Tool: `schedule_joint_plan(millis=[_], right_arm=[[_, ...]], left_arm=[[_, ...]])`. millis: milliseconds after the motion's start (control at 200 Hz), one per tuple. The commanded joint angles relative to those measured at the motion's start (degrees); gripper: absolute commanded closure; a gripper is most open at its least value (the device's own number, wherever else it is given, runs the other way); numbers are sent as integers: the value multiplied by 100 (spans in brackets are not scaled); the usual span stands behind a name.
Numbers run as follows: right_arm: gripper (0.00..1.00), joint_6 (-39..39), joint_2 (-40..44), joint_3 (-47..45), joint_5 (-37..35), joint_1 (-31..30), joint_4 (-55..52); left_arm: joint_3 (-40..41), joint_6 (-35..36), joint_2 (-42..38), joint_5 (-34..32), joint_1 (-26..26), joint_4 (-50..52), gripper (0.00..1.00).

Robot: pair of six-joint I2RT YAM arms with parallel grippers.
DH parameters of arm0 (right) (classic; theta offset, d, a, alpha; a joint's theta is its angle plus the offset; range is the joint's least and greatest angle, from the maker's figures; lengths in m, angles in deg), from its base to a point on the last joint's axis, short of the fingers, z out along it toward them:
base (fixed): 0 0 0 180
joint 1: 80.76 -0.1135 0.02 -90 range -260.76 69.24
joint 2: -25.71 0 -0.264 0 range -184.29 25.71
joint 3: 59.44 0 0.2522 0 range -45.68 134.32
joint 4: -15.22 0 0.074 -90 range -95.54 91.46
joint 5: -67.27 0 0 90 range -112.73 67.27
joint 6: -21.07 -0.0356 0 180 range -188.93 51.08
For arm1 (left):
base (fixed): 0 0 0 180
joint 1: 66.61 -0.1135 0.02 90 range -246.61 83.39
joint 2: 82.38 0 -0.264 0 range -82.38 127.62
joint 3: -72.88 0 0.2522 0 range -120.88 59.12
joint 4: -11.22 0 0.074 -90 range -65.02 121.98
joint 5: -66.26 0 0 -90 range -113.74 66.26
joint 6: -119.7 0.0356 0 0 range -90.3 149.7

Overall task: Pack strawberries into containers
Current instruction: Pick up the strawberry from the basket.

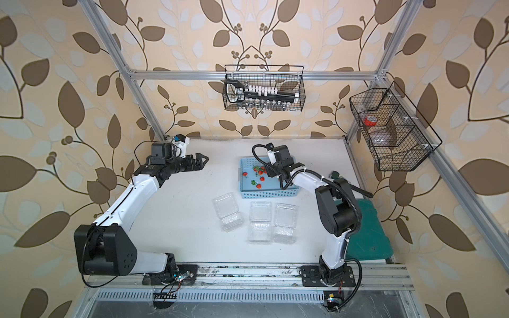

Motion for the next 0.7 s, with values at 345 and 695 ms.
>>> schedule_joint_plan(millis=[345,695], right_arm=[[45,-66,-1030,1142,-548,-60,-706],[47,-163,-1376,1457,-593,-90,-839]], left_arm=[[-323,12,248,569,45,68,1],[-327,10,480,329,219,69,1]])
